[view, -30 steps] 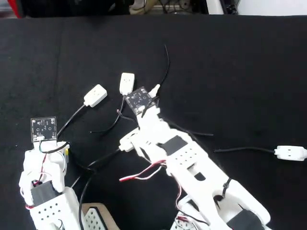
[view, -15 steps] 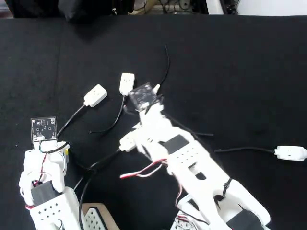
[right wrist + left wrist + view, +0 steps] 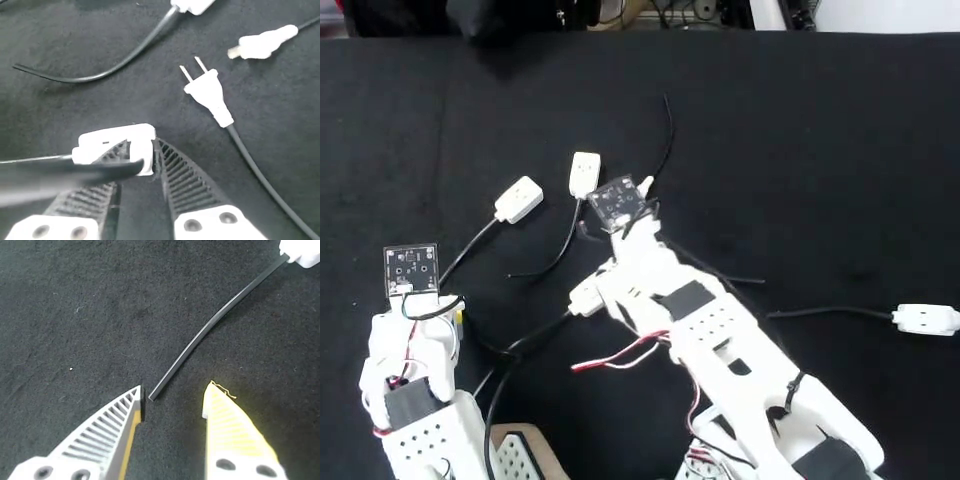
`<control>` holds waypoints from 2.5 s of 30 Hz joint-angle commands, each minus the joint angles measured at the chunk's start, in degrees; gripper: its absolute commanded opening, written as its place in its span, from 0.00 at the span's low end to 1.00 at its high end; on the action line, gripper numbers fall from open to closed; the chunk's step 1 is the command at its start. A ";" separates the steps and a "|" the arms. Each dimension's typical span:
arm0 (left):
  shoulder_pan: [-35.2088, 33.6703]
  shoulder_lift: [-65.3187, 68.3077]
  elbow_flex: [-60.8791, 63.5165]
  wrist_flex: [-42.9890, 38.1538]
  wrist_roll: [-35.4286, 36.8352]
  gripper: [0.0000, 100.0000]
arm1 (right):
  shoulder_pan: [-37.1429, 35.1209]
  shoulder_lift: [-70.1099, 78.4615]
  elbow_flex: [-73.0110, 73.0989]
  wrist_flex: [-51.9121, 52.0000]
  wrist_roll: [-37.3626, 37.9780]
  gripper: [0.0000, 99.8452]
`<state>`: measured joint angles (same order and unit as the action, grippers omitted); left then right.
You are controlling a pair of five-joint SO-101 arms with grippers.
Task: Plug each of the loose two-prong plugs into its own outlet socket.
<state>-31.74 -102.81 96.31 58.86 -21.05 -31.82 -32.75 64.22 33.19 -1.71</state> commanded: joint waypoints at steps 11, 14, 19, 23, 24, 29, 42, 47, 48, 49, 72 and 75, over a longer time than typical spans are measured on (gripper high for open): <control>-0.40 -0.09 1.19 -0.79 0.35 0.21 | -1.93 -0.57 0.31 -1.85 1.23 0.01; -0.40 -0.09 1.19 -0.79 0.35 0.21 | -2.20 2.68 0.04 -3.60 1.58 0.01; -0.48 -0.09 1.19 -0.79 0.35 0.21 | -1.85 9.19 -4.00 -2.02 1.58 0.01; -0.48 -0.09 1.19 -0.79 0.35 0.21 | -1.76 9.80 -4.88 -0.09 1.58 0.01; -0.48 -0.09 1.19 -0.79 0.35 0.21 | -1.76 9.80 -4.88 0.53 1.58 0.01; -0.48 -0.09 1.19 -0.79 0.35 0.21 | 3.16 9.80 -4.00 3.43 1.93 0.01; -0.31 -0.09 1.19 -0.79 0.35 0.21 | -3.60 9.80 -2.33 3.08 4.92 0.01; -0.40 -0.09 1.19 -0.79 0.35 0.21 | -4.22 10.15 -2.07 2.81 5.10 0.01; -0.48 -0.09 1.19 -0.79 0.35 0.21 | -3.52 10.15 -2.07 2.81 5.10 0.01; -0.48 -0.09 1.19 -0.79 0.35 0.21 | -3.25 10.24 -2.07 2.73 5.10 0.01; -0.13 0.18 1.19 -0.79 -2.64 0.21 | 25.23 9.71 -1.54 12.92 24.88 0.01; -0.13 0.18 1.19 -0.79 -2.64 0.21 | 32.97 9.71 -2.59 16.53 31.21 0.01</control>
<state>-31.74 -102.81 96.31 58.86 -23.16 -9.23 -23.43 61.49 45.14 23.69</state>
